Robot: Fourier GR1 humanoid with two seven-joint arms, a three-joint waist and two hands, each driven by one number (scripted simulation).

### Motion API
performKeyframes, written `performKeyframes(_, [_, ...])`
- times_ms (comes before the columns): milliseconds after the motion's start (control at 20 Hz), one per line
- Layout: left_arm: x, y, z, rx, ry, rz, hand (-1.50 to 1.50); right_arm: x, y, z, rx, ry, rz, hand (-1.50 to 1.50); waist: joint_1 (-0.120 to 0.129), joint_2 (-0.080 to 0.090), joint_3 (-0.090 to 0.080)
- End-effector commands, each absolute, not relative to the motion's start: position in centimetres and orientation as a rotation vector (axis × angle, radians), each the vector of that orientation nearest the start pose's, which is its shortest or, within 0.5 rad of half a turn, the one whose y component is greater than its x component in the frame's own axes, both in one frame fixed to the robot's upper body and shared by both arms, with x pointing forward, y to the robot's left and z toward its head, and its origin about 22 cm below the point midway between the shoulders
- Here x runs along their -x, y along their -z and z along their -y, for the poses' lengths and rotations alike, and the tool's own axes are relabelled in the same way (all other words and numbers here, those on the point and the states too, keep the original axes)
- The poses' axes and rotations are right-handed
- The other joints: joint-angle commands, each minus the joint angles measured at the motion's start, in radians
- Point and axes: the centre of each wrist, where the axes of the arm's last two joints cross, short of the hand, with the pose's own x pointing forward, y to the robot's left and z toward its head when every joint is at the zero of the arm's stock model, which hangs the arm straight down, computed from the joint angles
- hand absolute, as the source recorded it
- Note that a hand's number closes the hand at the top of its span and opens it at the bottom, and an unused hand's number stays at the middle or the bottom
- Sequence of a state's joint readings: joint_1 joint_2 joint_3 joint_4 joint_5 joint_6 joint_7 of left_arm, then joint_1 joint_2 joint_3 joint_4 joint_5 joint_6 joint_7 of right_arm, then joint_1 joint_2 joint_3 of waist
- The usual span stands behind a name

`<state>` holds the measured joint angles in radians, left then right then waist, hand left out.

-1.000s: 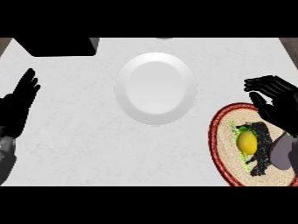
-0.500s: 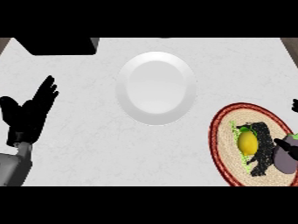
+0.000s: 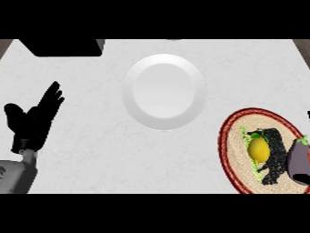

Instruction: Pick the lemon from the placemat and place it in the plate

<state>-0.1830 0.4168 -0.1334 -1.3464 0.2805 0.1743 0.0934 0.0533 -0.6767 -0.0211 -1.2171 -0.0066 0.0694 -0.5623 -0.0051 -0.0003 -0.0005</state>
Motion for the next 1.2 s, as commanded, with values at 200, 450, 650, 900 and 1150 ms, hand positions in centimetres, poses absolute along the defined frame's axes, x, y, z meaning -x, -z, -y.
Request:
performKeyframes(200, [-27.9, -1.0, -27.3, -0.183, 0.062, 1.415, 0.00, -21.6, -4.7, 41.9, 0.442, -0.769, 1.470, -1.50, 0.002, -0.001, 0.000])
performKeyframes(450, [-27.4, -2.2, -28.9, -0.189, 0.076, 1.420, 0.00, -21.5, -5.1, 38.3, 0.464, -0.896, 1.342, -1.50, 0.003, -0.004, -0.001])
performKeyframes(650, [-27.8, -1.1, -30.0, -0.192, 0.092, 1.415, 0.00, -22.9, -3.3, 37.8, 0.568, -0.978, 1.278, -1.50, 0.007, 0.001, 0.000])
performKeyframes(900, [-28.4, -0.9, -28.1, -0.178, 0.078, 1.408, 0.00, -23.9, -3.0, 36.3, 0.570, -1.044, 1.155, -1.50, 0.007, 0.001, 0.000])
performKeyframes(1150, [-28.4, -0.9, -27.9, -0.160, 0.079, 1.398, 0.00, -24.5, -2.6, 35.6, 0.545, -1.105, 1.081, -1.50, 0.005, 0.000, 0.000])
